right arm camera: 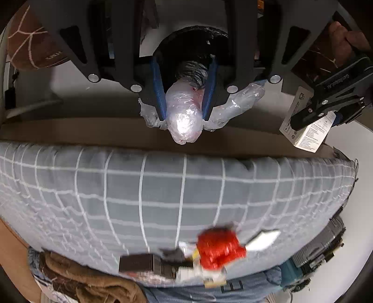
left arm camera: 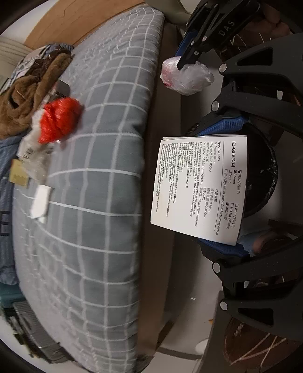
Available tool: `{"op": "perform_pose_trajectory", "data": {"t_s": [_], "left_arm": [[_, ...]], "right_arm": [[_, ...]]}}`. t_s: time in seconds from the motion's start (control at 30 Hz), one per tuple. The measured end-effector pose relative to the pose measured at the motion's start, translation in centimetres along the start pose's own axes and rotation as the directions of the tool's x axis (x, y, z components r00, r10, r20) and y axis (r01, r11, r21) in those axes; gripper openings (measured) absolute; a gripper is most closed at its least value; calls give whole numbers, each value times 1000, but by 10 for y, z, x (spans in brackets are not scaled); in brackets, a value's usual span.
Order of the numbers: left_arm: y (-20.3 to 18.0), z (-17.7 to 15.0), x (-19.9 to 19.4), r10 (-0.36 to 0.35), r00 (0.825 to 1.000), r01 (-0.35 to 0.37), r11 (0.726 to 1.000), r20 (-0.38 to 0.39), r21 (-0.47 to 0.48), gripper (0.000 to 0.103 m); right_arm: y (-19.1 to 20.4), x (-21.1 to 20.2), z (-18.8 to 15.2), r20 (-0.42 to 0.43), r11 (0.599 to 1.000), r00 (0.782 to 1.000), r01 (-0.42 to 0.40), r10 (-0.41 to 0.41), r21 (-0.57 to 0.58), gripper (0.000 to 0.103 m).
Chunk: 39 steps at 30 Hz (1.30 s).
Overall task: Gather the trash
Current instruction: 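Carry the card and plastic bag with both tools down to the black bin, then open the right tool over the bin while the left tool releases the card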
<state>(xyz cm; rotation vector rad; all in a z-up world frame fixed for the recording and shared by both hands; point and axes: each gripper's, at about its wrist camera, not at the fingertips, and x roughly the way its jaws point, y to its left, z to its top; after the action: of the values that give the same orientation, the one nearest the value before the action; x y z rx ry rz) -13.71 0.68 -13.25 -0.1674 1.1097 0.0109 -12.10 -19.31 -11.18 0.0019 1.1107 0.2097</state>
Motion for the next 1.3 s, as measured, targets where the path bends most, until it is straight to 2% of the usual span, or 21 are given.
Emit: {"op": "perform_pose_trajectory", "data": {"t_s": [0.27, 0.6, 0.87, 0.93, 0.97, 1.13, 1.23, 1.3], "left_arm": [[5, -12, 39, 15, 998, -14, 1000, -66, 9, 71], [5, -23, 83, 67, 989, -62, 997, -133, 41, 71], [7, -24, 89, 53, 984, -52, 999, -167, 11, 71], [6, -26, 91, 53, 984, -51, 999, -171, 15, 71], [5, -26, 92, 50, 983, -48, 999, -174, 15, 71], [4, -27, 97, 36, 981, -32, 999, -191, 21, 71], [-1, -28, 99, 22, 980, -18, 1000, -199, 24, 71], [-7, -29, 101, 19, 979, -12, 999, -202, 35, 71]], "right_arm": [[-2, 41, -9, -82, 1000, 997, 4, -3, 8, 31], [1, 79, -18, -171, 1000, 985, 21, -23, -15, 31], [10, 95, -26, -201, 999, 979, 14, -23, -44, 34], [10, 90, -25, -196, 999, 980, 13, -23, -51, 45], [11, 88, -25, -190, 998, 981, 17, -27, -56, 48], [4, 82, -21, -144, 998, 988, 56, -61, -43, 83], [-4, 77, -19, -112, 995, 989, 90, -94, -36, 94], [-9, 74, -19, -95, 993, 989, 111, -114, -36, 95]]}}
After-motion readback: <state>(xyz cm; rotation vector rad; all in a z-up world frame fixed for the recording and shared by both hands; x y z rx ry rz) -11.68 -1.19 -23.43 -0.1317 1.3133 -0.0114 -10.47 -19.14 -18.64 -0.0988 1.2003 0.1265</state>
